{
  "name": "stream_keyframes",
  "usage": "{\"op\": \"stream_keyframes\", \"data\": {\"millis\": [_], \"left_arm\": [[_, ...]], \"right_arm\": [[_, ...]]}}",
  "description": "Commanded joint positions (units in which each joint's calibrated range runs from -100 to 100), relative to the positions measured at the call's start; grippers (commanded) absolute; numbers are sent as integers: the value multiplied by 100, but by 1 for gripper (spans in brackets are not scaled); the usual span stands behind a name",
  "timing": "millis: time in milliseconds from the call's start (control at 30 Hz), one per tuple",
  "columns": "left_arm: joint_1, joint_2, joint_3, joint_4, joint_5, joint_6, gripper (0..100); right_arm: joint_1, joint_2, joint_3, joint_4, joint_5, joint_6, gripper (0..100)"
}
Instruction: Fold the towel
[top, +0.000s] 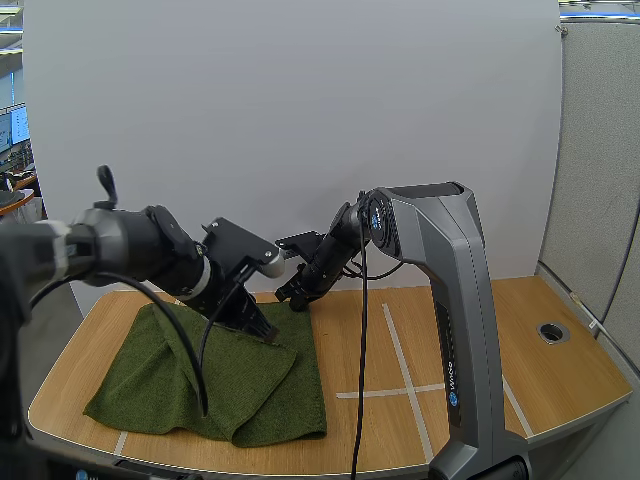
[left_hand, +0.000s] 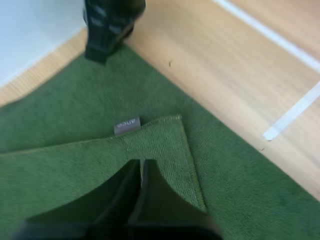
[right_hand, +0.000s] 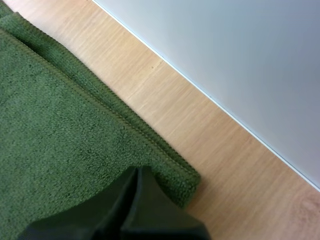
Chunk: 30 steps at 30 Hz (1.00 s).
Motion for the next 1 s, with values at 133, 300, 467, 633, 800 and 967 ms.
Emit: {"op": "stream_keyframes", "data": {"millis": [133, 300, 467, 633, 800, 967], "left_arm": [[-284, 1377, -159, -396, -819, 475, 72], [-496, 1787, -394, -427, -854, 466, 87], [-670, 1921, -470, -483, -1205, 466, 87], [-852, 2032, -470, -483, -1710, 457, 87], [-910, 2298, -470, -483, -2149, 445, 87], [-910, 2545, -550, -483, -2483, 445, 87]], "right_arm": [[-3, 40, 15, -154, 195, 8, 0], [-3, 40, 15, -164, 195, 41, 0], [-3, 40, 15, -165, 195, 53, 0], [-3, 40, 15, -165, 195, 87, 0], [-3, 40, 15, -165, 195, 159, 0], [-3, 40, 15, -153, 195, 160, 0]]}}
